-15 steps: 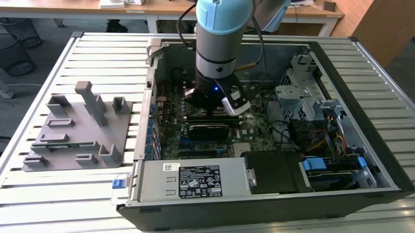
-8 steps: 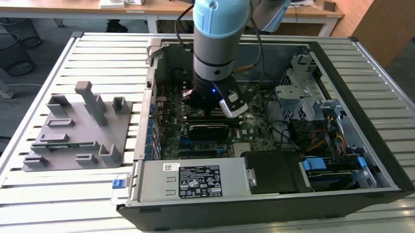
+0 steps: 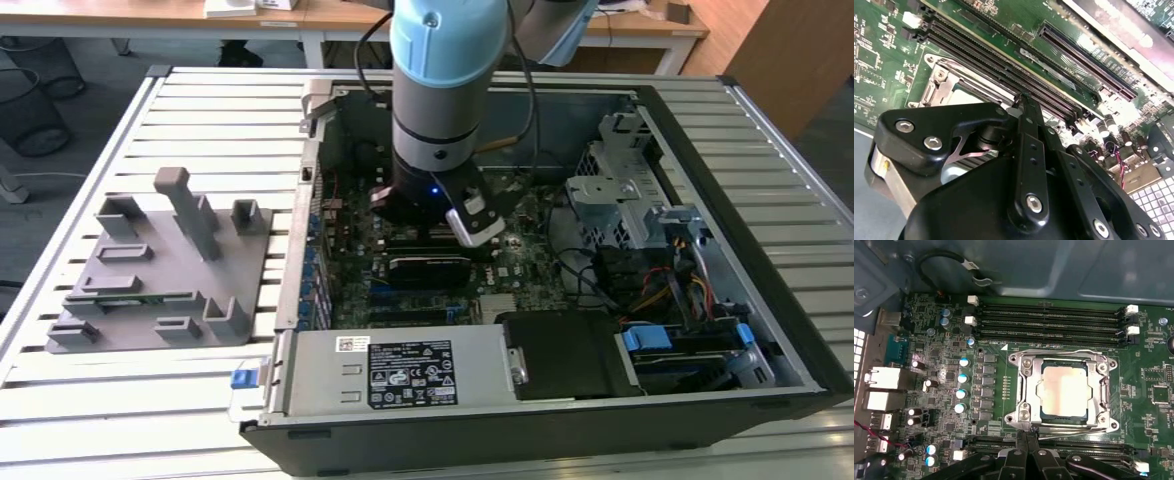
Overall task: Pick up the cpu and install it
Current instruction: 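Install the second cpu locking lever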
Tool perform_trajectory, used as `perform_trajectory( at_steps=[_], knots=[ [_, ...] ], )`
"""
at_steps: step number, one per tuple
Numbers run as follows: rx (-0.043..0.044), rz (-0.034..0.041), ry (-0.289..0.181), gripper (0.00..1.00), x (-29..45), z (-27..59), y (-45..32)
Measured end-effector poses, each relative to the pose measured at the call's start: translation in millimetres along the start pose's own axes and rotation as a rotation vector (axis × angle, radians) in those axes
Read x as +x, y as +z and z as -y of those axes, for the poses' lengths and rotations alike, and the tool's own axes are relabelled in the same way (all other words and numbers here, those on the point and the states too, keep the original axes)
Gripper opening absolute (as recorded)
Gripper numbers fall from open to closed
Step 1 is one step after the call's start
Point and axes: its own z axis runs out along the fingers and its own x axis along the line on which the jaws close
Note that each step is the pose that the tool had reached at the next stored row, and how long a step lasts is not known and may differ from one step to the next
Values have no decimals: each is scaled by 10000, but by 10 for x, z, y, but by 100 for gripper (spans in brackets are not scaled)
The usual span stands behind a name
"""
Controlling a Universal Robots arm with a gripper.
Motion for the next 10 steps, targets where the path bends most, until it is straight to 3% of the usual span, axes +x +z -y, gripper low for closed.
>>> perform_trajectory(
  at_steps=[10],
  knots=[
    [-111,5,-1,11,53,30,35]
  ],
)
